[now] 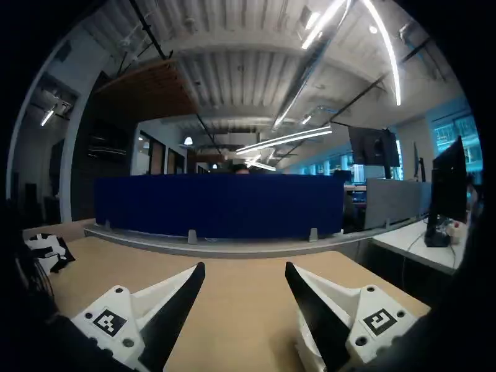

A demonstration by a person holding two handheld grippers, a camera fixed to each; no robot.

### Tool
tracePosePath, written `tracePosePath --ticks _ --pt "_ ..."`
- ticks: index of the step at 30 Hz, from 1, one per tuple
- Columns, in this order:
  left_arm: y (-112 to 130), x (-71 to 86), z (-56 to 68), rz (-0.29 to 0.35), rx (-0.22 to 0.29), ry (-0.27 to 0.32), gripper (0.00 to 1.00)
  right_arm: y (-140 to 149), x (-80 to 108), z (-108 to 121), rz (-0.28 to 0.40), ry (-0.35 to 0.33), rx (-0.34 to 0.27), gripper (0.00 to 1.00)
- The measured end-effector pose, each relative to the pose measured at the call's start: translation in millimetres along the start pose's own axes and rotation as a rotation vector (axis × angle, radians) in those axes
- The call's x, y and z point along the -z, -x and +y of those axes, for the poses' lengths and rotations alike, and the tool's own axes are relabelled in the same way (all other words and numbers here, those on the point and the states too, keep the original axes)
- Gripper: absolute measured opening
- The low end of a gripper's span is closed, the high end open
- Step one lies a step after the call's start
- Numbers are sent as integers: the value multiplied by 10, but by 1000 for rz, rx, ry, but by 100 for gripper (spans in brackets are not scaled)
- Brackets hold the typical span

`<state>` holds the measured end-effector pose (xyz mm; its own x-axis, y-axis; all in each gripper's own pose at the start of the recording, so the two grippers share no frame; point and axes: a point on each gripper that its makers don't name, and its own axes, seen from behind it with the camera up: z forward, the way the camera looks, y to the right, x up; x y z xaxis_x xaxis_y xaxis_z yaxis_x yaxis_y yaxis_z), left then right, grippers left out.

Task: Fold towel

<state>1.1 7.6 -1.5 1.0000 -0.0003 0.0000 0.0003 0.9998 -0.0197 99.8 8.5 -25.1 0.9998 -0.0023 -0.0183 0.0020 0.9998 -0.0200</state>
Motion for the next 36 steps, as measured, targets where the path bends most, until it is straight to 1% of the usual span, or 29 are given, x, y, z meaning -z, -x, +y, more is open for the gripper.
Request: tracePosePath --ticks 6,9,14,17,20,24,29,36 --pt "5 -11 0 0 0 0 93 263 -43 91 12 2 -22 100" --pt "6 -10 -3 0 0 0 93 368 -69 75 18 -6 -24 100" --pt "4 -4 -7 0 0 0 93 563 -103 5 17 -37 -28 100" --pt "2 0 -6 0 0 0 93 647 -114 -8 16 -52 -49 100" --pt "3 2 -5 0 0 0 93 717 -130 26 15 -54 -81 100" --pt "3 -1 -2 0 0 0 93 784 -149 82 13 -41 -104 100" --pt "4 -2 -3 0 0 0 93 825 -178 123 6 -22 -92 100" --pt "1 -2 -1 0 0 0 93 788 -220 143 7 -12 -83 100"
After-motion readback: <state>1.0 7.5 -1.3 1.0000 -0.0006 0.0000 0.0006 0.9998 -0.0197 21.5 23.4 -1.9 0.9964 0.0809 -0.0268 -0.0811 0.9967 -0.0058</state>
